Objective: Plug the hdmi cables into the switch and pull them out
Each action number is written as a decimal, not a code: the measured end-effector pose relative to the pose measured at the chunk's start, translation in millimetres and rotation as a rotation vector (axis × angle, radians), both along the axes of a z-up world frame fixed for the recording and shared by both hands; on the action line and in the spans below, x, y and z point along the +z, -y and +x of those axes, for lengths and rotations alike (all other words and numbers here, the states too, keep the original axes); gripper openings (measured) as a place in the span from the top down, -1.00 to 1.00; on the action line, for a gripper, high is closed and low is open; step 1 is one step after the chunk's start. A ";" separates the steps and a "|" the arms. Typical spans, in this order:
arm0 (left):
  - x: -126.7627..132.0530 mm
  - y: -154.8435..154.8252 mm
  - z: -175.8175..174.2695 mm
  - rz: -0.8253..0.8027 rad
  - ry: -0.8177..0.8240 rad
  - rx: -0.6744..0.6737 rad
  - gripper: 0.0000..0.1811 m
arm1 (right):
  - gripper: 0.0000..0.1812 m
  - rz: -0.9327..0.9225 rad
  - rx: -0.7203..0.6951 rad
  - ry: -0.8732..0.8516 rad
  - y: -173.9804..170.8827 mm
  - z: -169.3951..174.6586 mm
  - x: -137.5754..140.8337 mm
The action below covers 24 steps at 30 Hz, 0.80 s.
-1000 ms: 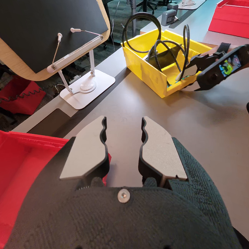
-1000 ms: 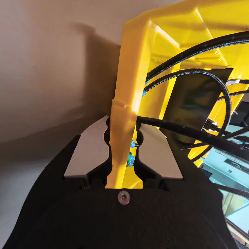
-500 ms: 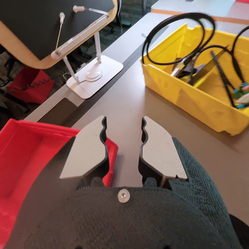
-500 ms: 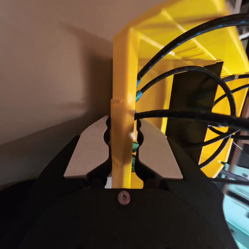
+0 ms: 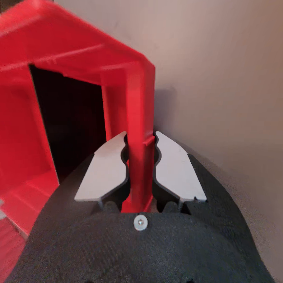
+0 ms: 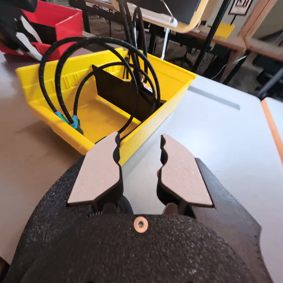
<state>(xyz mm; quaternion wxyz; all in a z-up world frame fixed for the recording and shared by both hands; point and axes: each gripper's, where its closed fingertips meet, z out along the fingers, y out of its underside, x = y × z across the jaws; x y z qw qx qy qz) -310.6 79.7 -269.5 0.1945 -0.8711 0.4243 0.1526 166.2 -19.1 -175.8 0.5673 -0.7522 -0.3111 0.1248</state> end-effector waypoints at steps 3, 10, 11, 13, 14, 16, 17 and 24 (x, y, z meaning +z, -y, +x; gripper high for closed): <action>0.5 -7.1 37.5 0.025 0.013 -0.089 0.65 | 0.40 -0.041 -0.007 0.002 -11.1 -10.9 -9.8; 2.1 -12.2 138.4 0.090 0.043 -0.400 0.65 | 0.39 -0.116 -0.012 0.022 -20.5 -27.1 -29.8; 2.1 -12.0 152.1 0.089 0.054 -0.418 0.64 | 0.42 -0.110 -0.013 0.011 -20.4 -27.6 -28.5; 6.2 -16.0 168.6 0.126 0.044 -0.436 0.56 | 0.42 -0.102 -0.030 0.016 -21.2 -24.5 -26.3; 10.7 -17.9 171.8 0.162 0.024 -0.451 0.56 | 0.42 -0.100 -0.033 0.021 -21.0 -23.6 -26.2; 20.3 -13.4 173.8 0.215 0.003 -0.483 0.63 | 0.41 -0.115 -0.022 0.037 -18.2 -24.1 -29.7; 21.4 -6.3 173.1 0.212 0.007 -0.499 0.63 | 0.41 -0.123 -0.016 0.042 -17.1 -24.4 -32.1; 20.6 37.9 173.7 0.271 0.027 -0.683 0.64 | 0.41 -0.168 0.013 0.026 -17.2 -29.0 -41.5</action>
